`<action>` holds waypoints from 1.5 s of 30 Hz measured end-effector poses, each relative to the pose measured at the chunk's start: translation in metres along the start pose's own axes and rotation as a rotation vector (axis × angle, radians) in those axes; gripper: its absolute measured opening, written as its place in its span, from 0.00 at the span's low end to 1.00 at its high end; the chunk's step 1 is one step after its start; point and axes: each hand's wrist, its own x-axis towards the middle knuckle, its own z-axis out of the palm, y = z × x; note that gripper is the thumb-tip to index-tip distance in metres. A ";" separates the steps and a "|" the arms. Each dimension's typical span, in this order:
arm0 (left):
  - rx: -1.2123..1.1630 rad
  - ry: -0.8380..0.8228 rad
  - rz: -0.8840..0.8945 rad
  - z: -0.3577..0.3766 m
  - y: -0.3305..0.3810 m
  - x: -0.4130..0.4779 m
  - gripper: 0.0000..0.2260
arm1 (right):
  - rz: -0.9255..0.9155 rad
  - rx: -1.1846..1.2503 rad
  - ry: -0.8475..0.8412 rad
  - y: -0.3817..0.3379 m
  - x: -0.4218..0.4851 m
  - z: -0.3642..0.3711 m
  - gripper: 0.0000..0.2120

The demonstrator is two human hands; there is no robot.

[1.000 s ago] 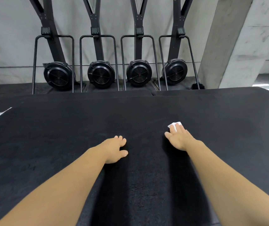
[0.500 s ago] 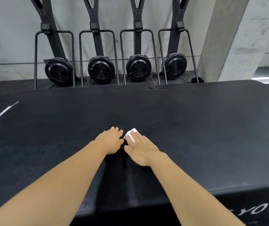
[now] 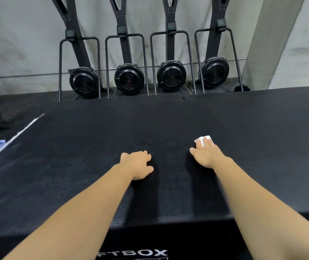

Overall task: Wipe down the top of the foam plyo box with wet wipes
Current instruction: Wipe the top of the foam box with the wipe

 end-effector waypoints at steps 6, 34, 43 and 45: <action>-0.012 0.001 -0.025 -0.001 0.002 0.001 0.21 | -0.163 -0.006 -0.031 -0.054 -0.048 0.028 0.25; -0.082 -0.055 -0.007 -0.004 0.002 0.002 0.23 | -0.245 0.052 0.106 -0.032 -0.065 0.024 0.20; -0.081 -0.038 -0.023 -0.006 0.008 -0.004 0.22 | -0.458 -0.112 -0.018 -0.072 -0.098 0.052 0.23; -0.098 -0.043 -0.030 -0.006 0.008 -0.004 0.22 | -0.425 -0.025 -0.001 -0.058 -0.092 0.040 0.20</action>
